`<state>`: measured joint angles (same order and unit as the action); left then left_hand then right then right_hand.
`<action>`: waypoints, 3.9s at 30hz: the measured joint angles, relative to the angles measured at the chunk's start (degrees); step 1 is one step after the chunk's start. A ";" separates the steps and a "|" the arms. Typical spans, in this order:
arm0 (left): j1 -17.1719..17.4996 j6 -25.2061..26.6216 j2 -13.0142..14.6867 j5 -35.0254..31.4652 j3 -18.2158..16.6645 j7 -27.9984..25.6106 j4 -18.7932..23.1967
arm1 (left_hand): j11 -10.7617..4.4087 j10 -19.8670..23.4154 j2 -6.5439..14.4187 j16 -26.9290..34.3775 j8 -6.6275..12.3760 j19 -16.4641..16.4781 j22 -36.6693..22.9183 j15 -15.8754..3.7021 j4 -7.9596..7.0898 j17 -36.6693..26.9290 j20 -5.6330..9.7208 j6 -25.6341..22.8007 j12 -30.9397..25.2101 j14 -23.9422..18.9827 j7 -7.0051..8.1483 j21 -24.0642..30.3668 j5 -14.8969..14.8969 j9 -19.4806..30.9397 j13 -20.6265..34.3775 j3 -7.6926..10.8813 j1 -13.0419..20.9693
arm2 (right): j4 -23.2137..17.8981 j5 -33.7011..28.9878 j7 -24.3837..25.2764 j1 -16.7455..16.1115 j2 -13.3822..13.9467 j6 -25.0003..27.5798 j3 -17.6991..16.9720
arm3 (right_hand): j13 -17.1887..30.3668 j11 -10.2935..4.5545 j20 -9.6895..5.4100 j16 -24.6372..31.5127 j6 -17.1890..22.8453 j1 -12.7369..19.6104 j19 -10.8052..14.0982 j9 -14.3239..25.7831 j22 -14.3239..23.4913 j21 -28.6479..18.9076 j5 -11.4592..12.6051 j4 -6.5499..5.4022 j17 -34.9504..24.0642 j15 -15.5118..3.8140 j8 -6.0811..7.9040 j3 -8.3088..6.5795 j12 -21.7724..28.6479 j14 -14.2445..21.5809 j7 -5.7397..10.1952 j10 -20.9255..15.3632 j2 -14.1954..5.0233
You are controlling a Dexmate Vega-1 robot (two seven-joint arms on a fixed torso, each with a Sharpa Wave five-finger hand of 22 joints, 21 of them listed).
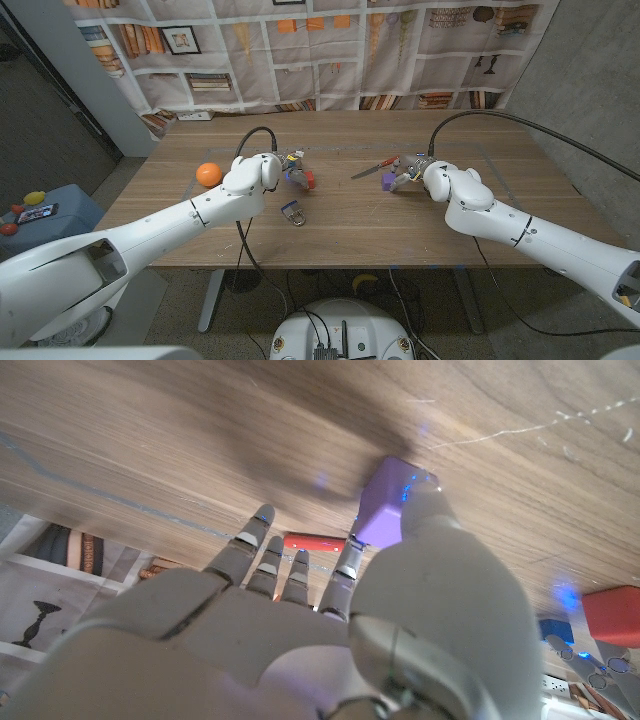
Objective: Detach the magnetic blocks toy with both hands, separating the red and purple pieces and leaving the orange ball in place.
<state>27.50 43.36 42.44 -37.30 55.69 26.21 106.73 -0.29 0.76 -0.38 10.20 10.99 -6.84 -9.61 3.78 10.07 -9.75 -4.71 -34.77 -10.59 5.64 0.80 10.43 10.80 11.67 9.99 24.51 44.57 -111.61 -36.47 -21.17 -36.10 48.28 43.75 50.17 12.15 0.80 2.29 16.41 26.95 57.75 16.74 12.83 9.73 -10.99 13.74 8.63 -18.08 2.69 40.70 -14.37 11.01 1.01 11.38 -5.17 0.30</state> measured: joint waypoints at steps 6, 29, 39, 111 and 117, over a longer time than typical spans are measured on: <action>-0.49 -0.61 0.07 -0.29 0.24 1.08 0.01 | 0.19 -0.61 -0.71 -0.27 -0.24 -0.64 0.00 0.31 0.12 0.00 0.19 1.75 0.00 0.92 0.30 0.00 0.00 -0.01 0.00 -0.21 0.10 | 0.00 0.20 -0.26 0.13 0.10 -0.23 0.00 | 0.00 0.25 0.30 -0.53 -3.29 -0.60 -0.30 -0.32 0.00 0.00 -0.73 0.07 0.00 0.72 -1.11 0.07 0.00 -0.73 0.19 1.24 0.59; -2.28 -2.40 -0.06 -2.65 0.91 5.58 -0.03 | 1.54 -4.21 -3.34 -0.27 -0.84 -2.57 0.00 0.71 -0.17 0.01 -0.52 10.93 0.03 3.80 -1.67 0.00 0.00 -0.22 0.00 -1.10 1.18 | 0.09 2.40 -2.58 1.07 1.11 -2.66 -0.74 | 0.11 2.17 2.51 -2.68 -16.83 -1.91 -3.40 -0.31 0.00 0.40 -2.94 0.07 -0.15 3.89 -7.11 0.06 -0.44 -5.38 -0.60 8.73 0.69; -2.71 -2.60 -0.18 -3.71 1.00 7.10 0.02 | 2.75 -7.27 -5.00 -0.27 -1.07 -2.76 -0.13 1.11 -0.29 0.01 -0.71 19.28 0.01 4.21 -3.45 0.00 -0.44 -0.75 0.31 -1.92 0.87 | 0.02 3.96 -4.69 1.58 1.70 -3.71 -1.08 | 0.25 3.97 3.14 -3.98 -23.00 -5.07 -6.09 -0.31 0.00 0.62 -3.16 -0.88 -0.14 5.60 -10.23 1.00 -0.44 -7.68 -2.43 12.50 2.19; 18.52 -25.68 2.95 34.62 -25.13 -27.91 -3.96 | 1.10 -7.84 0.16 0.40 -0.84 -2.92 0.01 -0.52 -3.42 0.15 3.64 30.88 -1.12 4.18 -1.01 0.89 -0.61 -1.54 -0.13 -3.38 -9.06 | 8.74 41.26 23.73 -15.00 1.56 -38.02 -21.90 | -0.71 0.53 -0.06 -3.42 -27.46 -24.06 -8.36 -2.71 -0.13 0.16 -2.22 -6.60 0.27 0.67 -18.48 6.04 2.35 -8.27 -4.61 9.46 1.27; 19.52 -33.57 1.36 39.52 -26.41 -32.49 -7.08 | 0.67 -7.41 1.30 0.40 -0.59 -2.76 0.01 -0.52 -3.61 0.15 3.81 29.96 -1.12 4.18 -0.79 0.89 -0.61 -1.77 -0.13 -3.57 -10.20 | 13.66 44.41 24.80 -15.25 -2.11 -41.46 -23.03 | -0.98 0.02 -0.57 -3.42 -26.62 -24.96 -7.85 -2.71 -0.13 0.16 -2.61 -6.85 0.53 0.34 -18.77 6.31 2.35 -7.94 -4.64 8.51 0.38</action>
<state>47.02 9.79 43.80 2.22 29.27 -6.29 99.66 0.39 -6.64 0.92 10.60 10.40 -9.60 -9.60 3.26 6.47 -9.60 -0.90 -4.81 -11.71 9.83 0.00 11.32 10.19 9.90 9.86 20.95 34.37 -97.95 7.94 3.63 -51.34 46.17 2.29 27.14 11.17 0.82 1.72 12.99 0.34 32.79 8.89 10.12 9.60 -10.83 11.13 1.77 -17.55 3.03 21.93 -8.07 13.36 -6.92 6.74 3.34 0.68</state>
